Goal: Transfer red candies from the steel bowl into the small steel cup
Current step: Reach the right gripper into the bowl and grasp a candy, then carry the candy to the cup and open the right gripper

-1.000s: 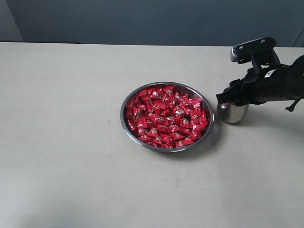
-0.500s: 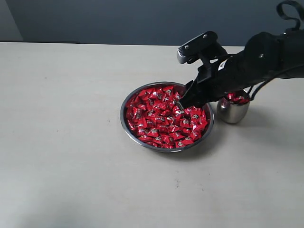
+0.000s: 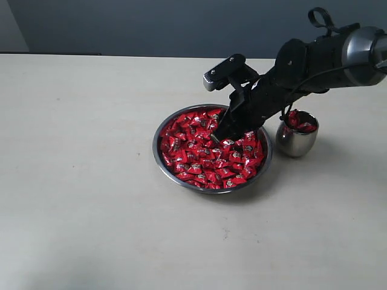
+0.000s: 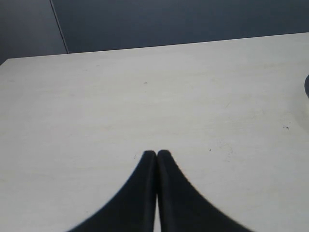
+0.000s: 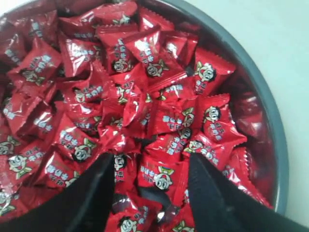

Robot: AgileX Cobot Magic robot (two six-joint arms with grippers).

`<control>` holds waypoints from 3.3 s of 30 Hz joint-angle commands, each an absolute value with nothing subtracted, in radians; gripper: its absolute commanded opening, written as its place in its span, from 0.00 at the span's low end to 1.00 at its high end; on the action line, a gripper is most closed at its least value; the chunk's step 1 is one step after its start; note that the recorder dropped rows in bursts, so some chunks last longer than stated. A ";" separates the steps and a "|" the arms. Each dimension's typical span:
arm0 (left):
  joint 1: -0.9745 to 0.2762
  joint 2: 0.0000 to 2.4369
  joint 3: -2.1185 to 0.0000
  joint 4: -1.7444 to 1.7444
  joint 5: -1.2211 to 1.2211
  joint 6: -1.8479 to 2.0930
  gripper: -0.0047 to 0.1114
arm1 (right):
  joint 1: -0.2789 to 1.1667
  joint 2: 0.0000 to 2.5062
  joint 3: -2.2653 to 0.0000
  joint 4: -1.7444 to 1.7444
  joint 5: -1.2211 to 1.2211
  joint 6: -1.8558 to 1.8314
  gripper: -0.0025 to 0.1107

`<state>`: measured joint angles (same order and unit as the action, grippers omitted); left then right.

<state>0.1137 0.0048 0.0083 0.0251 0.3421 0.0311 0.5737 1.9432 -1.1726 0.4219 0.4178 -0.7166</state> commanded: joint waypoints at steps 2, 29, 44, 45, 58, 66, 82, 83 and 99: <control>0.108 0.000 0.000 0.027 0.337 0.029 0.04 | 0.513 1.949 -1.182 0.645 0.471 -0.928 0.37; 0.108 0.000 0.000 0.027 0.337 0.029 0.04 | 0.532 2.007 -1.182 0.461 0.557 -0.749 0.45; 0.108 0.000 0.000 0.027 0.337 0.029 0.04 | 0.532 1.963 -1.218 0.454 0.618 -0.702 0.03; 0.108 0.000 0.000 0.027 0.337 0.029 0.04 | 0.532 1.946 -1.218 0.454 0.625 -0.693 0.03; 0.108 0.000 0.000 0.027 0.337 0.029 0.04 | 0.432 1.627 -1.042 0.388 0.477 -0.597 0.03; 0.108 0.000 0.000 0.027 0.337 0.029 0.04 | 0.289 1.594 -0.869 0.434 0.212 -0.542 0.03; 0.108 0.000 0.000 0.027 0.337 0.029 0.04 | 0.288 1.726 -0.885 0.431 0.180 -0.542 0.25; 0.108 0.000 0.000 0.027 0.337 0.029 0.04 | 0.288 1.726 -0.885 0.429 0.180 -0.542 0.30; 0.108 0.000 0.000 0.027 0.337 0.029 0.04 | 0.443 1.535 -0.885 0.465 0.274 -0.617 0.39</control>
